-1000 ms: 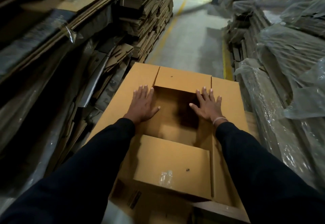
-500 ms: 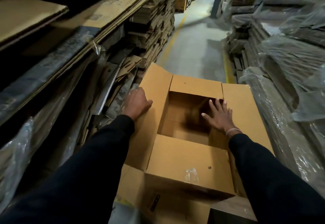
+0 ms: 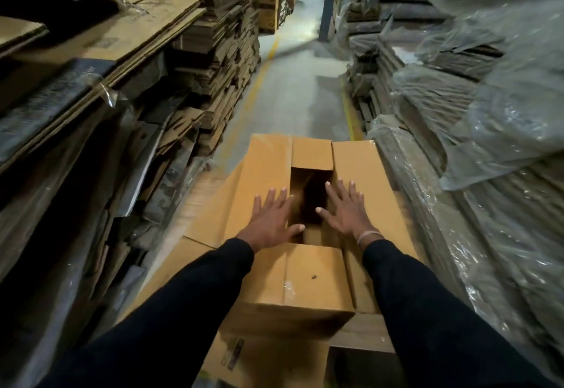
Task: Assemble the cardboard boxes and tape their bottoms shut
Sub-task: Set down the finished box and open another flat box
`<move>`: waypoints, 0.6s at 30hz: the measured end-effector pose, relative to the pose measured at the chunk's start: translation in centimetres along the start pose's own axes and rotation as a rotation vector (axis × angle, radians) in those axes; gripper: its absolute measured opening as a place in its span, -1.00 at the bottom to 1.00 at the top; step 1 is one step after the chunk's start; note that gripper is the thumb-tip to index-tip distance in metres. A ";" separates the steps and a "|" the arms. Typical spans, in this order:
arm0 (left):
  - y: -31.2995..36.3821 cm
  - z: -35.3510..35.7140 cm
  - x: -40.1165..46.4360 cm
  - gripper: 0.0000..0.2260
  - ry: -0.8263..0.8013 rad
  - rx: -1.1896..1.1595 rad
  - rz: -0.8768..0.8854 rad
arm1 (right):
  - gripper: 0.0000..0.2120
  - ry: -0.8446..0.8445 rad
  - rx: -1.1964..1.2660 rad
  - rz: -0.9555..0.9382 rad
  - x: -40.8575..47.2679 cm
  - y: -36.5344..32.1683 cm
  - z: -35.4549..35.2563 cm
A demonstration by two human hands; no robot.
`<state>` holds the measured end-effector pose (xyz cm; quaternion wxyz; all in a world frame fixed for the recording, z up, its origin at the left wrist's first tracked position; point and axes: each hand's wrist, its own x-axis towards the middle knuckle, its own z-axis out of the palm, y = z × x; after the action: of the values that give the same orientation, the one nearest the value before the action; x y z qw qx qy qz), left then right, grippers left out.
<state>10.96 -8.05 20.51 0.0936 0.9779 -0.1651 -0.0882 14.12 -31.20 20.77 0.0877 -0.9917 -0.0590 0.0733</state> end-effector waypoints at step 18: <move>0.5 2.9 0.1 -0.32 0.160 0.087 -0.023 | 0.00 0.250 0.232 0.367 -1.8 2.6 -10.1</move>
<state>10.25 -9.01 17.78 0.0628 0.9868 -0.1493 -0.0037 14.17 -35.67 30.33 0.1927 -0.9705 0.1423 -0.0287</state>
